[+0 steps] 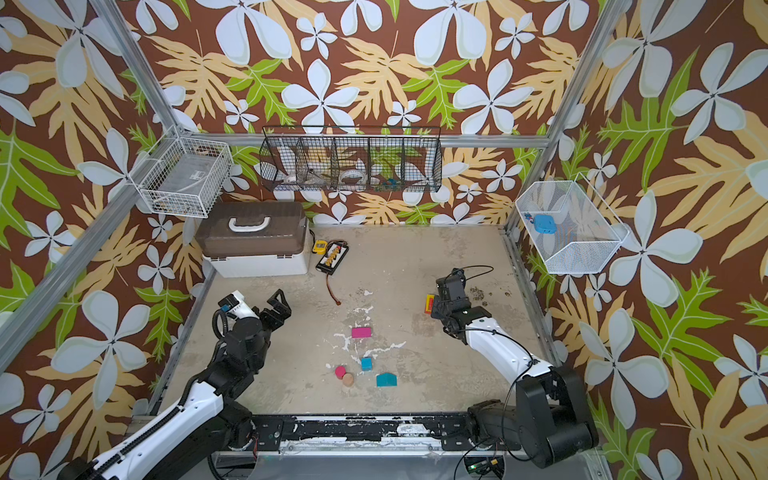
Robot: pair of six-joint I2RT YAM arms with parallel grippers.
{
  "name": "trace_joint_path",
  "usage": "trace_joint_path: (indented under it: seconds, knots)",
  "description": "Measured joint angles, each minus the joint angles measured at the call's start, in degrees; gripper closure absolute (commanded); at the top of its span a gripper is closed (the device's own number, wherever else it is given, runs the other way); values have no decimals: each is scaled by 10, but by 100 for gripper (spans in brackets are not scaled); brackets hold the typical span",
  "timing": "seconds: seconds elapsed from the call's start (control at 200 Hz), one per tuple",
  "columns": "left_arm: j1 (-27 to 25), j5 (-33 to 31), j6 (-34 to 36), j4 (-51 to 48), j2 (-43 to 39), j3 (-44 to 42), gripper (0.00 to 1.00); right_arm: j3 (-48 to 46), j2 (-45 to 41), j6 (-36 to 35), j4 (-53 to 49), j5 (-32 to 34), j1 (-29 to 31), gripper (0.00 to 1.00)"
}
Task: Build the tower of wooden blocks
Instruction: 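Carry the red arch block with the right gripper to the stack, then lower the red arch onto the yellow and pink blocks, open right gripper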
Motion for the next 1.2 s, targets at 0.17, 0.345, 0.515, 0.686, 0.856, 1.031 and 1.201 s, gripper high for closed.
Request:
trace_joint_path:
  seconds: [0.17, 0.345, 0.515, 0.686, 0.856, 1.031, 1.201]
  knots:
    - [0, 2, 0, 0, -7, -1, 0, 12, 36, -8, 8, 0, -6, 100]
    - [0, 2, 0, 0, -10, -2, 0, 28, 76, -19, 23, -13, -16, 100]
    - [0, 2, 0, 0, -9, -2, 0, 44, 104, -21, 28, -25, -21, 100]
    - [0, 3, 0, 0, -8, -2, 0, 52, 116, -21, 33, -28, -23, 100]
    - [0, 3, 0, 0, -6, -2, 0, 53, 120, -21, 38, -32, -28, 100]
    - [0, 4, 0, 0, -5, -2, 0, 49, 116, -21, 41, -37, -30, 100]
    - [0, 4, 0, 0, -7, -2, 0, 49, 115, -21, 41, -38, -30, 95]
